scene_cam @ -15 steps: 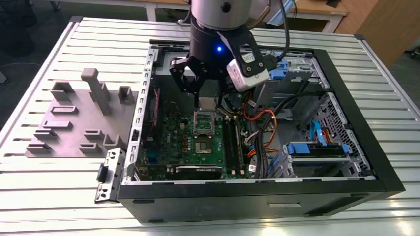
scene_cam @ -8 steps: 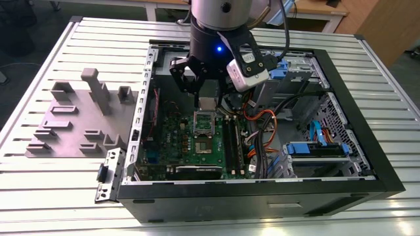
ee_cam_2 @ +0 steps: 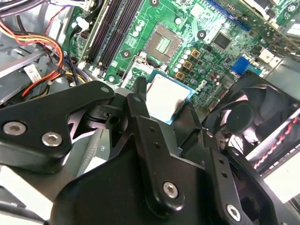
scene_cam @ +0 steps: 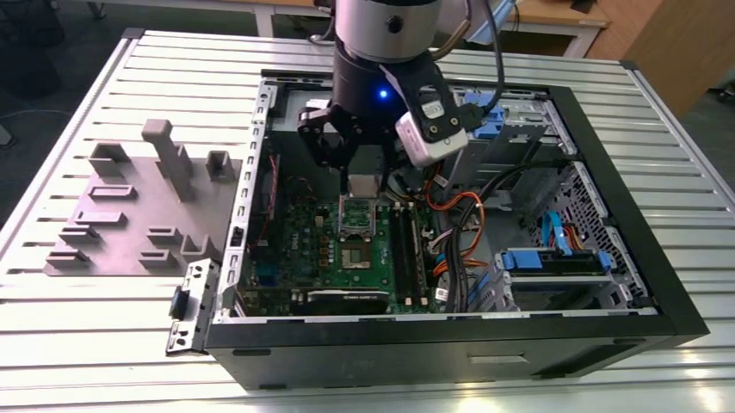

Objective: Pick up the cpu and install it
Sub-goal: 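Place the cpu into insertion slot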

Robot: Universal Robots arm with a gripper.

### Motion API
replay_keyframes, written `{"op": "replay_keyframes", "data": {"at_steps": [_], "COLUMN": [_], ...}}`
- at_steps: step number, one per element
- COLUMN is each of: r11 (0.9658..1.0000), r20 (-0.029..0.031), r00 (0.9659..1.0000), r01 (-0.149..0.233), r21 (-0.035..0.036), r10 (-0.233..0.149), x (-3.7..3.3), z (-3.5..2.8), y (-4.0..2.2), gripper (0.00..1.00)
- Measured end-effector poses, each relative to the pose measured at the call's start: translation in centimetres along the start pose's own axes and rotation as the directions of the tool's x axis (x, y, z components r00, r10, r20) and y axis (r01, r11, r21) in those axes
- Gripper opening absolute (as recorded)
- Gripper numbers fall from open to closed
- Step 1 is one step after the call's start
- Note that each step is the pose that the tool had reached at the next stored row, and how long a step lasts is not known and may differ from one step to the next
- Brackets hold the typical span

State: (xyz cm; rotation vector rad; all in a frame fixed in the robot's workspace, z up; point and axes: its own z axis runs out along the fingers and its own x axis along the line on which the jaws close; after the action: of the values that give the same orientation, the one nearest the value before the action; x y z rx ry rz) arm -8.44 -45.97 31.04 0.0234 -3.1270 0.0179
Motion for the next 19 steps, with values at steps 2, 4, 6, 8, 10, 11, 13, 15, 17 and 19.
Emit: {"op": "replay_keyframes", "data": {"at_steps": [2,4,6,8,10,11,13,15,17,19], "r11": [1.0,1.0,1.0,1.0,1.0,1.0,1.0,1.0,1.0,1.0], "r20": [0.0,-0.0001,0.0,0.0001,0.0,0.0,-0.0002,-0.0002,0.0002,-0.0001], "r00": [1.0,1.0,1.0,1.0,1.0,1.0,1.0,1.0,1.0,1.0], "r01": [-0.004,-0.005,-0.005,-0.006,-0.007,-0.008,-0.008,-0.008,-0.008,-0.009], "r21": [-0.0001,0.0001,0.0,-0.0004,-0.0001,-0.0002,0.0001,0.0002,-0.0004,0.0], "r10": [0.004,0.005,0.005,0.006,0.007,0.008,0.008,0.008,0.008,0.009], "x": [-0.02,-0.01,-0.01,-0.05,-0.14,-0.2,-0.21,-0.21,-0.22,-0.22], "z": [0.38,0.73,1.07,1.42,1.69,1.8,1.84,1.84,1.96,2.27], "y": [-0.08,-0.33,-0.75,-0.97,-0.99,-0.98,-0.99,-0.99,-0.99,-1.04], "gripper": [0.47,0.47,0.47,0.47,0.47,0.47,0.47,0.47,0.47,0.47]}}
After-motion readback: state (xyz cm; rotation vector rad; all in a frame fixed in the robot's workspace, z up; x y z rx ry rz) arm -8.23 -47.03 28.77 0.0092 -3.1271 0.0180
